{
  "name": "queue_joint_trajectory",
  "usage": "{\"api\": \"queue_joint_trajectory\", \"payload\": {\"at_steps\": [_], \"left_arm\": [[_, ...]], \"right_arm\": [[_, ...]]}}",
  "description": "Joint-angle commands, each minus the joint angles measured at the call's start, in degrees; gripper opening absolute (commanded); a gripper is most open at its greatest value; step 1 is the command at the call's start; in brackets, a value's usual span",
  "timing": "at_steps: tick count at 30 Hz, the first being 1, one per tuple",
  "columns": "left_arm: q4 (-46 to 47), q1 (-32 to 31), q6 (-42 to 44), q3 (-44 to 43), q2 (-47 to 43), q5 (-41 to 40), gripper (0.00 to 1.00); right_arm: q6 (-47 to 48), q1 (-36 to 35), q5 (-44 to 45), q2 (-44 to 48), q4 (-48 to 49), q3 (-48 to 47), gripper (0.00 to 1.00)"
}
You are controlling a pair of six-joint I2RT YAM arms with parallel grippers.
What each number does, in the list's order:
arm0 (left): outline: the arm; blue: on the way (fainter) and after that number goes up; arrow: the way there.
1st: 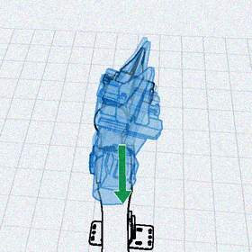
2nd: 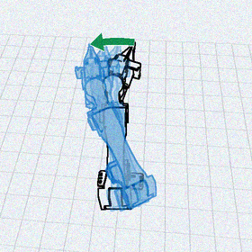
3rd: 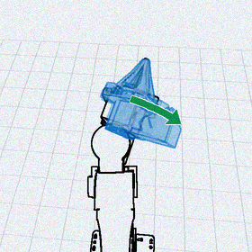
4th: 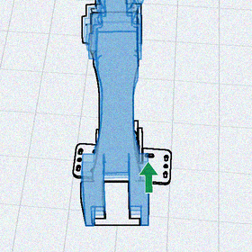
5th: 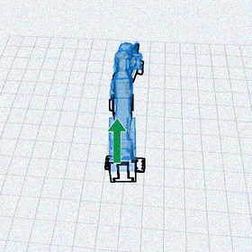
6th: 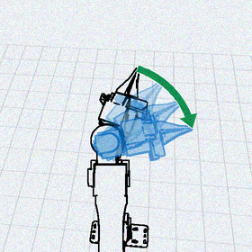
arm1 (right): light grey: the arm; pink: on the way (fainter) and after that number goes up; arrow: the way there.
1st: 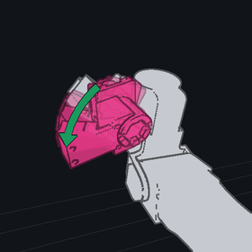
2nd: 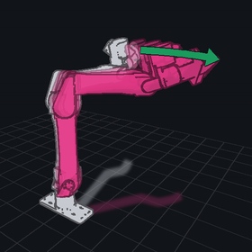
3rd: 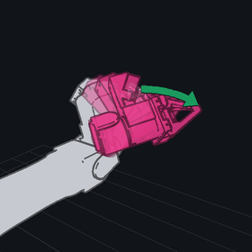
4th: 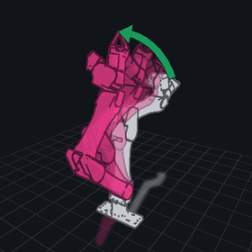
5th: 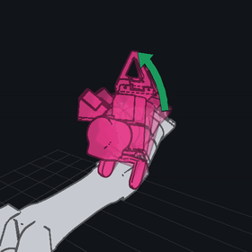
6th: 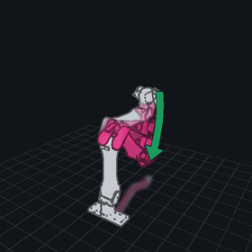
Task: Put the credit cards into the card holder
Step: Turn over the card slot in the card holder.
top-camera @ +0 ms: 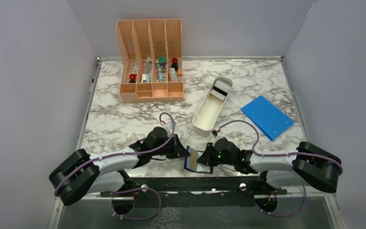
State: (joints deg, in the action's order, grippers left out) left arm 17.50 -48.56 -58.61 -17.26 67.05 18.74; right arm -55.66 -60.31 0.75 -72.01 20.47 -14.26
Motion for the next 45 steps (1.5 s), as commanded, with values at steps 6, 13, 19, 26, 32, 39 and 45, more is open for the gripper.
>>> {"api": "queue_joint_trajectory", "payload": {"at_steps": [6,13,19,26,32,39,45], "left_arm": [[4.2,-1.1,0.8,-1.5,0.4,0.6,0.09],[6.9,-1.3,0.5,-1.0,1.1,1.7,0.07],[9.8,-1.4,0.0,-0.5,1.8,3.0,0.08],[11.2,-1.5,-0.2,-0.3,1.7,3.4,0.10],[12.2,-1.5,-0.4,0.1,1.6,3.8,0.12],[12.8,-1.5,-0.7,0.6,1.2,3.8,0.16],[13.4,-1.5,-0.8,1.0,1.4,3.9,0.13]], "right_arm": [[-0.3,-0.3,0.0,-1.3,-0.2,2.1,0.12],[-0.5,-0.3,-0.6,-2.5,1.0,2.3,0.11],[-0.5,-0.3,-0.7,-3.0,1.4,2.2,0.12],[-0.6,-0.3,-0.6,-2.9,1.4,2.3,0.11],[-0.7,-0.3,-0.7,-3.3,1.8,2.4,0.11],[-0.8,-0.3,-0.8,-3.6,2.0,2.4,0.11],[-0.8,-0.3,-0.8,-3.6,2.0,2.4,0.11]]}}
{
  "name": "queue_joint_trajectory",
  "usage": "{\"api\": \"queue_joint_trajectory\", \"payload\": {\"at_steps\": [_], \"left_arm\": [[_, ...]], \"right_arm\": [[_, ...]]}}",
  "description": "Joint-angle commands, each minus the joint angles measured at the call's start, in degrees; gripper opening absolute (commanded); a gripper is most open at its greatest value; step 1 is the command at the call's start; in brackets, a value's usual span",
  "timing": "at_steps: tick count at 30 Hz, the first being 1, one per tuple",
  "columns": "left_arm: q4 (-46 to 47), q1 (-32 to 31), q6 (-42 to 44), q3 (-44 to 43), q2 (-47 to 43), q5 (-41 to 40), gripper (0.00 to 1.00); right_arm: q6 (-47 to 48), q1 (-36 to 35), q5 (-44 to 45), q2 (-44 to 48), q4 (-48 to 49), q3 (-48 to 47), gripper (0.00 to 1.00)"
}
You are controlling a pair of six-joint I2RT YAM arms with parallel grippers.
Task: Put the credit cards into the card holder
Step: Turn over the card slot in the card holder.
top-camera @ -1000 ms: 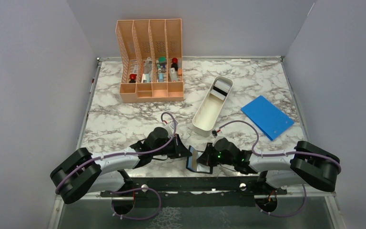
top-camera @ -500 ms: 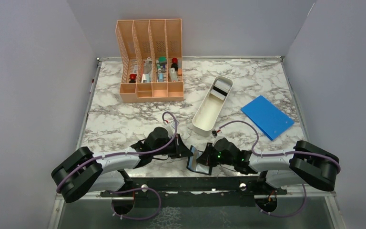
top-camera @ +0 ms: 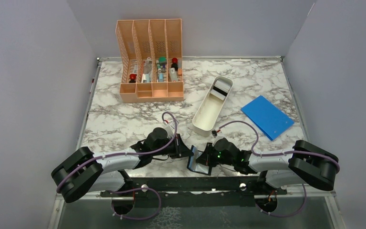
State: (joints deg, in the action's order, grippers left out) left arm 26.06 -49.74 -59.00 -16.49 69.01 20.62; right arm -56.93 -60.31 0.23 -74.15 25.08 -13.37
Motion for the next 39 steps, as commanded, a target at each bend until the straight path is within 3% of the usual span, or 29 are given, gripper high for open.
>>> {"api": "queue_joint_trajectory", "payload": {"at_steps": [1,9,18,31,39], "left_arm": [[4.9,-0.3,-0.5,0.3,-0.5,1.9,0.13],[4.8,-0.4,0.0,0.9,1.0,0.7,0.12],[2.8,-0.8,1.6,1.2,1.8,-1.0,0.19],[-6.1,-2.6,5.8,-3.3,4.3,-5.5,0.15],[-15.8,-4.2,8.8,-8.2,4.9,-11.9,0.19]], "right_arm": [[0.5,-0.3,-0.3,-1.5,-2.6,1.5,0.11],[0.5,-0.3,-0.2,-1.6,-2.6,1.4,0.11],[0.8,-0.3,0.9,-0.3,-4.6,1.1,0.11],[1.1,-0.3,1.1,-0.7,-5.2,0.3,0.11],[1.8,-0.3,4.6,4.3,-13.6,-1.2,0.18]]}}
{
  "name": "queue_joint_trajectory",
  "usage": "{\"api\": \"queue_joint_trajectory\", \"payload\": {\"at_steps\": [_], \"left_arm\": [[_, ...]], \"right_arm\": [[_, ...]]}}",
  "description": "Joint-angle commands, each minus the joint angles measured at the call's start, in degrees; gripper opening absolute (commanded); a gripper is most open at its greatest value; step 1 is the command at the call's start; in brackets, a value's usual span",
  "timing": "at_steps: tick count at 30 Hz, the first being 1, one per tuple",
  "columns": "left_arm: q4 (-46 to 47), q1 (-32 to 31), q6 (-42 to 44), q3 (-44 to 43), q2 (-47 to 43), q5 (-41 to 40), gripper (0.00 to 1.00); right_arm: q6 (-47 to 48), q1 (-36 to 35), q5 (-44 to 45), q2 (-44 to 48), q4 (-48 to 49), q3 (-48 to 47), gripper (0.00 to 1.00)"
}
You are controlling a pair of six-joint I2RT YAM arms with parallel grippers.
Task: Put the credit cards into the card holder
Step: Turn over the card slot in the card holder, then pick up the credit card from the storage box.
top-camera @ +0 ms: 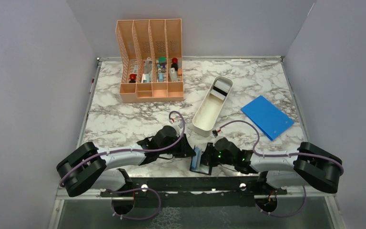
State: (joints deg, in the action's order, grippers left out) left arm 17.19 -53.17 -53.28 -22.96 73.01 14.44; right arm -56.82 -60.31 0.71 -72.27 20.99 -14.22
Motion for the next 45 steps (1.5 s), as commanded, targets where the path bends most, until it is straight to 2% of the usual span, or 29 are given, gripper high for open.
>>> {"api": "queue_joint_trajectory", "payload": {"at_steps": [1,8,15,21,31,35,39,45], "left_arm": [[-7.5,-0.9,3.2,-2.0,1.1,-6.3,0.19],[-7.9,-1.9,3.4,-3.8,5.1,-6.9,0.19],[-9.4,-2.3,2.5,-4.7,4.9,-7.9,0.17],[-15.6,-2.3,0.6,-4.8,0.8,-11.9,0.16],[-20.9,-2.2,0.0,-5.0,-1.9,-14.7,0.20],[-21.2,-2.3,-0.1,-5.1,-2.4,-14.3,0.23],[-19.0,-2.3,-0.3,-4.1,-3.9,-12.5,0.29],[-16.9,-2.3,0.5,-3.7,-5.3,-10.6,0.38]], "right_arm": [[1.7,-0.3,4.5,3.4,-10.3,-0.2,0.19],[0.7,-0.3,7.8,11.0,-18.1,0.4,0.26],[1.3,-0.3,11.0,19.8,-23.2,-0.2,0.28],[2.1,-0.3,12.4,21.4,-27.9,-3.8,0.28],[7.9,-0.3,14.2,22.5,-31.1,-9.4,0.36],[13.1,-0.3,15.5,21.5,-31.7,-12.8,0.40],[23.2,-0.2,18.4,19.3,-32.6,-18.8,0.51],[34.1,0.0,26.9,13.1,-35.1,-28.4,0.61]]}}
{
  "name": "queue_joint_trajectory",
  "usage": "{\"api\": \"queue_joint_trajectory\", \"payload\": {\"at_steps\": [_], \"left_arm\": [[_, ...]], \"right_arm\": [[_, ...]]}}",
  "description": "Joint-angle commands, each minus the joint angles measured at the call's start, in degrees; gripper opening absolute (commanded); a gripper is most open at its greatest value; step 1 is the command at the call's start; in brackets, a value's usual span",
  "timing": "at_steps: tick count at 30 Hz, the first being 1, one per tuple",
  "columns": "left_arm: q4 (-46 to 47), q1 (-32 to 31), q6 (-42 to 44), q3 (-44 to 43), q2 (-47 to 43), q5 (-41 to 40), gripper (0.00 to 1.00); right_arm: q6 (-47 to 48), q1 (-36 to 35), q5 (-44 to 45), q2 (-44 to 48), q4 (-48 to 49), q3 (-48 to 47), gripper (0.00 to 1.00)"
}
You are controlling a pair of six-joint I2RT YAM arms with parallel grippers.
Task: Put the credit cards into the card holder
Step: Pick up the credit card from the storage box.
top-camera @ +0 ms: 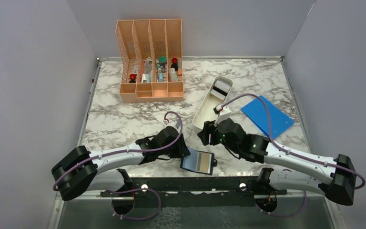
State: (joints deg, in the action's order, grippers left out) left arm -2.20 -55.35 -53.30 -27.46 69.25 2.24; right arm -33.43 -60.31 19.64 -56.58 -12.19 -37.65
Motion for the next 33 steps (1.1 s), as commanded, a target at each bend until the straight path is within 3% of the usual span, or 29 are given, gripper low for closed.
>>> {"api": "queue_joint_trajectory", "payload": {"at_steps": [1,8,14,18,21,26,33], "left_arm": [[2.6,-0.1,0.6,0.9,-1.6,1.6,0.39],[3.7,0.0,0.2,2.8,-1.1,1.0,0.38],[4.7,0.0,-0.7,4.2,-0.8,1.8,0.18],[5.4,0.0,-1.8,5.0,-1.3,1.8,0.11],[6.5,0.0,-2.6,5.5,-1.5,2.0,0.11],[6.8,0.0,-2.7,5.2,-1.2,2.8,0.11],[6.9,0.0,-3.7,6.2,-3.5,3.0,0.11]], "right_arm": [[13.1,0.2,8.2,-3.3,-1.1,-6.0,0.61],[26.4,5.2,8.9,-9.3,5.4,-10.4,0.61],[35.6,11.7,7.2,-15.7,11.2,-12.9,0.61],[43.4,19.0,3.7,-22.4,12.3,-16.6,0.61],[52.0,22.6,2.7,-28.0,14.5,-18.6,0.62],[58.7,29.1,-1.4,-38.8,12.5,-24.7,0.63],[66.7,31.7,-5.9,-47.1,14.5,-28.2,0.63]]}}
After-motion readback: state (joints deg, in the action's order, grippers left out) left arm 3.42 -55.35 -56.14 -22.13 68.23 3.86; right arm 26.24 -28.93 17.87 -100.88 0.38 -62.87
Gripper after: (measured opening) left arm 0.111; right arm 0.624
